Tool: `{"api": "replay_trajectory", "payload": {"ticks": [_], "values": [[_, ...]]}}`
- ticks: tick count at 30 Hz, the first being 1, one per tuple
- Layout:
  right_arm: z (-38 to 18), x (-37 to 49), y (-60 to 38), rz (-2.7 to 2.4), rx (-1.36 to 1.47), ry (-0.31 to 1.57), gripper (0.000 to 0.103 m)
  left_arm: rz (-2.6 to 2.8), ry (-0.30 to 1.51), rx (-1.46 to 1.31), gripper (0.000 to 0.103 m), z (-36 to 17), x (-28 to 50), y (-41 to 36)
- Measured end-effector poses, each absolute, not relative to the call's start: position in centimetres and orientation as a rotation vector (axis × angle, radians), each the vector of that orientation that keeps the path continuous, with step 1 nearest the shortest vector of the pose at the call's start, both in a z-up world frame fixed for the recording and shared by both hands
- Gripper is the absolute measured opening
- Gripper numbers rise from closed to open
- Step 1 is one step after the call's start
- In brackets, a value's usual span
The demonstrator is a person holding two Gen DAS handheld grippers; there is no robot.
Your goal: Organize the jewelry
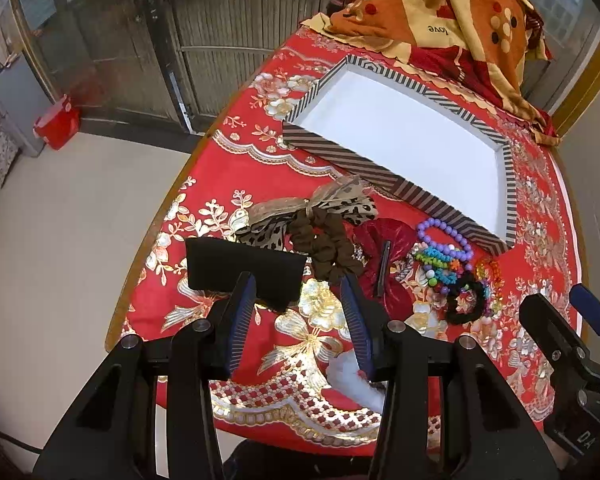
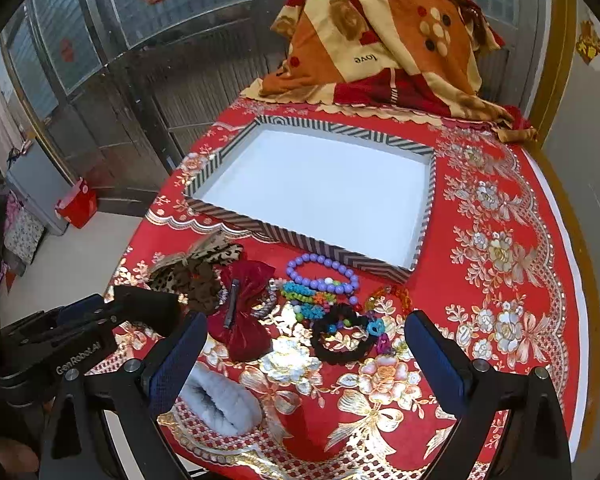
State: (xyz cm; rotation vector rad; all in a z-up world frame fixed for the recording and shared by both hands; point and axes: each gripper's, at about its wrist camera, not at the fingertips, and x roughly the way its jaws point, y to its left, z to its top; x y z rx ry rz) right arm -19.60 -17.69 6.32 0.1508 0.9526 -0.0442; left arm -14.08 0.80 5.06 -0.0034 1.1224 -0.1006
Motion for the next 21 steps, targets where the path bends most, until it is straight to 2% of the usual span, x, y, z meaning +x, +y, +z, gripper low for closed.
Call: {"api": "replay_trajectory", "payload": {"ticks": [21], "values": [[6.25, -18.88, -16.76, -0.032, 0.125, 0.969, 0.098, -0.097, 1.144, 0.006, 0.043, 4.60, -14.04, 0.89]]}}
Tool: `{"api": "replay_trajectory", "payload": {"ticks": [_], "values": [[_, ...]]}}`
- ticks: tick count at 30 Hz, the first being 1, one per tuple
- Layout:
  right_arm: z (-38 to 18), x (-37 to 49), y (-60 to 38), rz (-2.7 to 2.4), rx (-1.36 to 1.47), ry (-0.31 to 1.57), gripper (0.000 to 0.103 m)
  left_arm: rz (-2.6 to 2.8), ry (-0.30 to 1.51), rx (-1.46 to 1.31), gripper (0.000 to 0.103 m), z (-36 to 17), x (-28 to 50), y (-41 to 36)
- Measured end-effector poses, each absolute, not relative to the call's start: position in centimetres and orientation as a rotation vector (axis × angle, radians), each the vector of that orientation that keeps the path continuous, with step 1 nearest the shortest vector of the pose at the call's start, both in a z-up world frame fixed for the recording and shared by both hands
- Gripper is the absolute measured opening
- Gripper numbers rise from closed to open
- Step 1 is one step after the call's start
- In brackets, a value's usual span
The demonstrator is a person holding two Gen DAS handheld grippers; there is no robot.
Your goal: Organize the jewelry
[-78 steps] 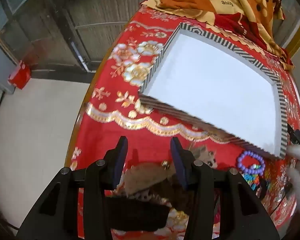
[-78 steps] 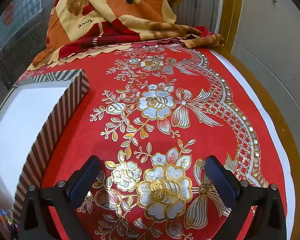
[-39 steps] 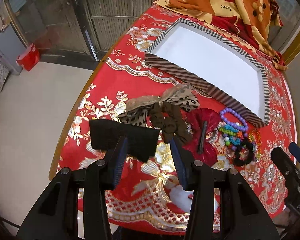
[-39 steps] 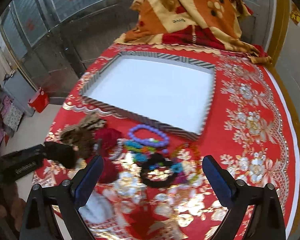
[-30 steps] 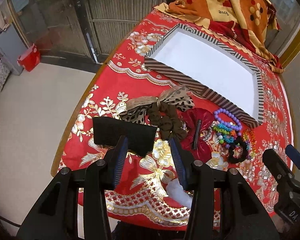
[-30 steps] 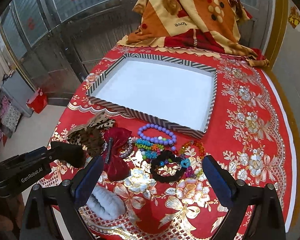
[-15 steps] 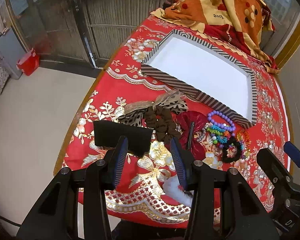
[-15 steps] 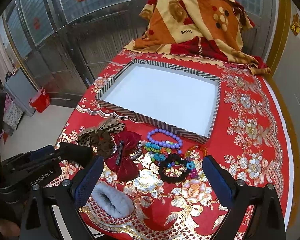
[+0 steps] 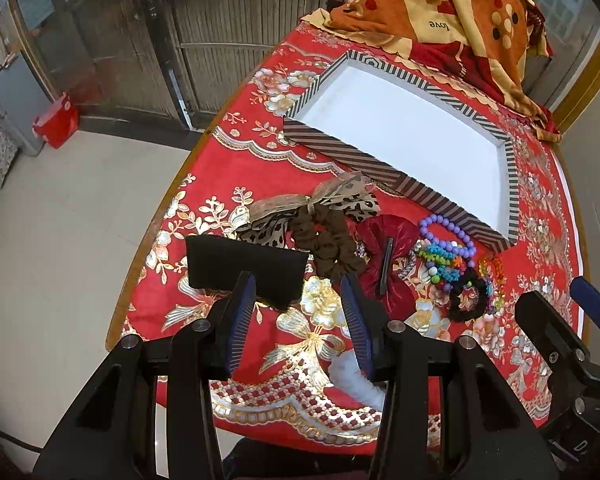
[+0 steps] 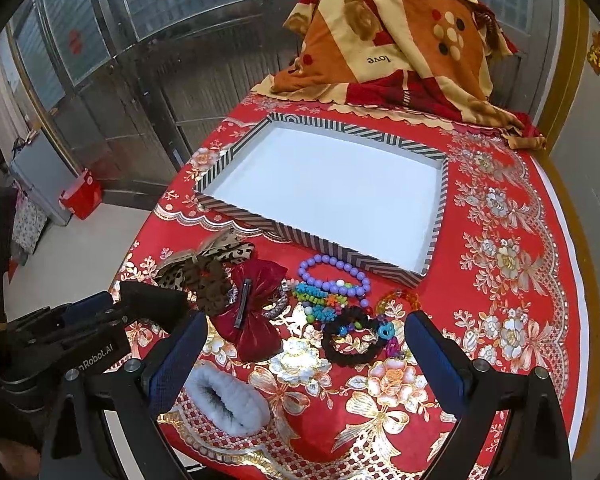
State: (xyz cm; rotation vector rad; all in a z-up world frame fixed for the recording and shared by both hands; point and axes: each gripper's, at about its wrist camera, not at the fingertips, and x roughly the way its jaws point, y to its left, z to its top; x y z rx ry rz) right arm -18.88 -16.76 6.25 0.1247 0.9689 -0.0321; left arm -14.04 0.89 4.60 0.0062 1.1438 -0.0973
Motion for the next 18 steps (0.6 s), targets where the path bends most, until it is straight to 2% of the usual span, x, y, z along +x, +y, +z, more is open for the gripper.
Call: {"api": "replay_trajectory", "payload": {"ticks": [18], "values": [[5.60, -18.69, -17.08, -0.037, 0.119, 0.994, 0.098, -0.102, 1.158, 0.016, 0.044, 4.34, -13.98, 0.13]]}}
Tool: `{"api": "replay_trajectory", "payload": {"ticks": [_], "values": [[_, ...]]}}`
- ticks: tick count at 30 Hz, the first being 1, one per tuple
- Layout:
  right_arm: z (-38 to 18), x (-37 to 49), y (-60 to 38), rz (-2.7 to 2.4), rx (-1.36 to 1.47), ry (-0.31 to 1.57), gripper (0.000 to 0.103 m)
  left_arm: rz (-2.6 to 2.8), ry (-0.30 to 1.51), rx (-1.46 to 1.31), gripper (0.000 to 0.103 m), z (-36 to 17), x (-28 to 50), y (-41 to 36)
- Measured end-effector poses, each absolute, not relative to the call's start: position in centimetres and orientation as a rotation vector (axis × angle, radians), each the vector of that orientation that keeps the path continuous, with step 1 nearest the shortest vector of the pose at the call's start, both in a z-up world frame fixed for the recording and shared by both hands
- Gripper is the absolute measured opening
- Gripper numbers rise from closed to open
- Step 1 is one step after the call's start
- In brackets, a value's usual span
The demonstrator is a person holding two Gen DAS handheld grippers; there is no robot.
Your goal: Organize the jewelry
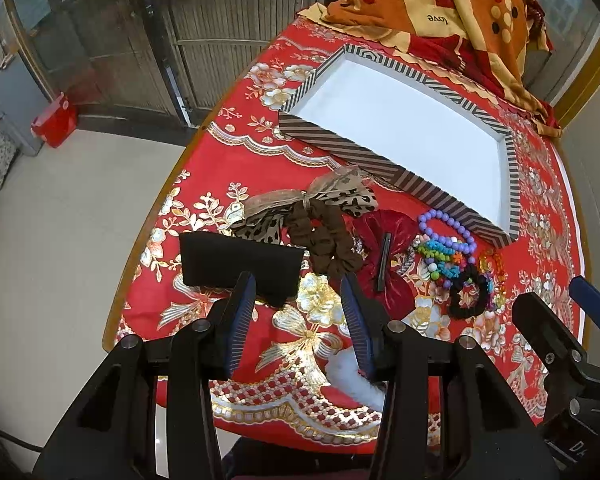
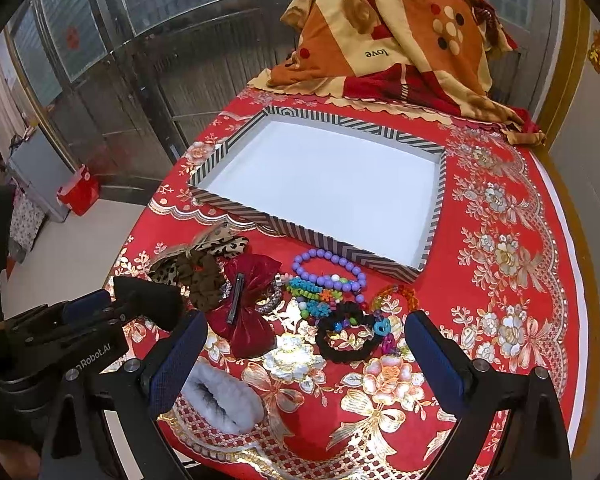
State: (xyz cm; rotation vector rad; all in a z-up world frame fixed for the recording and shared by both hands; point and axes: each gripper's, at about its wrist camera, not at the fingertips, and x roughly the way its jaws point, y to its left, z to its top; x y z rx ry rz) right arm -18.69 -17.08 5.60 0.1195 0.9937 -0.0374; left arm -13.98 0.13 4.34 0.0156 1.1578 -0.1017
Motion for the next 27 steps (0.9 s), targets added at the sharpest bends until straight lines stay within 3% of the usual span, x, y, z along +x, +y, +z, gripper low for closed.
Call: {"api": "replay_trajectory", "payload": {"ticks": [27], "values": [[4.85, -18.14, -17.58, -0.036, 0.114, 1.021, 0.098, -0.105, 1.181, 0.036, 0.044, 3.59, -13.48, -0.73]]}}
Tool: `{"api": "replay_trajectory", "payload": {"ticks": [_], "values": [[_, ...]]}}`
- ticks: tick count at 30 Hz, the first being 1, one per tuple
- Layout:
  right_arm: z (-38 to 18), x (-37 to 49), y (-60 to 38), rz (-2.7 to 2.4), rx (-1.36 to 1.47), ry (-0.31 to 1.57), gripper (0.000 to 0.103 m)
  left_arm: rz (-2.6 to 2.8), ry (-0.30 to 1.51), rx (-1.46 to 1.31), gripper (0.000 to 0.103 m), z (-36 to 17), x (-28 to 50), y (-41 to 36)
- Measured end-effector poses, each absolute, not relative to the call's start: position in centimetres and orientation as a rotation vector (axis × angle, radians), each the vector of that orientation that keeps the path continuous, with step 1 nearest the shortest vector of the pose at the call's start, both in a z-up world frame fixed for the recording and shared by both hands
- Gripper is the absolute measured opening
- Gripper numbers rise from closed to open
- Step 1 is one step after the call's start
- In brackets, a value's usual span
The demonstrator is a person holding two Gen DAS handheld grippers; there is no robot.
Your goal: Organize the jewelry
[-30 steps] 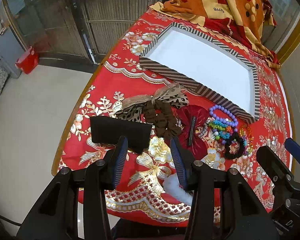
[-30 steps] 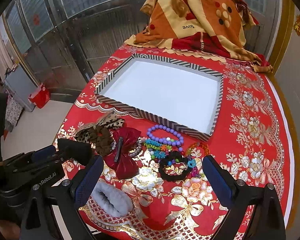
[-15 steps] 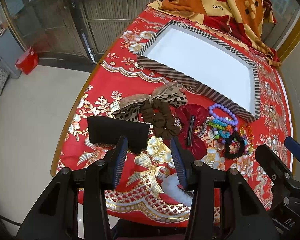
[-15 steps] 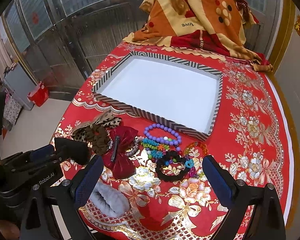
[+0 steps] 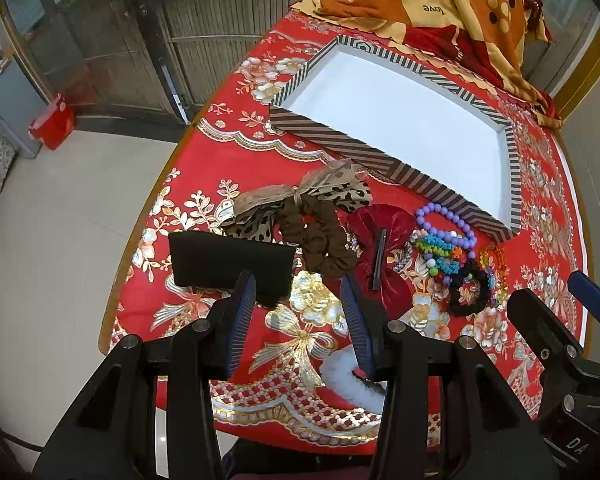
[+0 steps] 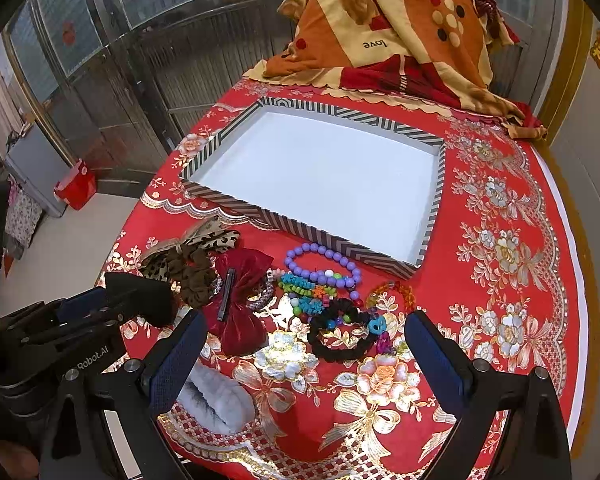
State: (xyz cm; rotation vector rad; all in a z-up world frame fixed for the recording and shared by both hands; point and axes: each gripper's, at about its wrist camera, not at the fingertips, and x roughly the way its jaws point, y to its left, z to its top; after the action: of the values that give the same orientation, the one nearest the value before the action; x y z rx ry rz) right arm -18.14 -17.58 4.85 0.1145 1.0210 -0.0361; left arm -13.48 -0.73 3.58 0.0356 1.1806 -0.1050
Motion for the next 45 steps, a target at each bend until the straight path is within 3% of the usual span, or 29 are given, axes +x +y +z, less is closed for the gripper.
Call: {"api": "replay_trajectory", "payload": {"ticks": [30, 41, 45], "values": [[2.8, -17.1, -18.8, -0.011, 0.149, 1.086, 0.098, -0.107, 1.250, 0.029, 0.044, 2.1, -12.1, -0.5], [1.2, -17.4, -21.2, 0.021, 0.202, 1.102, 0.098, -0.087, 1.307, -0.147, 0.044, 1.8, -9.6, 5.2], [0.9, -17.4, -21.9, 0.036, 0.232, 1.099, 0.098, -0.067, 1.320, -0.207, 0.052, 1.4, -8.8, 7.1]]}}
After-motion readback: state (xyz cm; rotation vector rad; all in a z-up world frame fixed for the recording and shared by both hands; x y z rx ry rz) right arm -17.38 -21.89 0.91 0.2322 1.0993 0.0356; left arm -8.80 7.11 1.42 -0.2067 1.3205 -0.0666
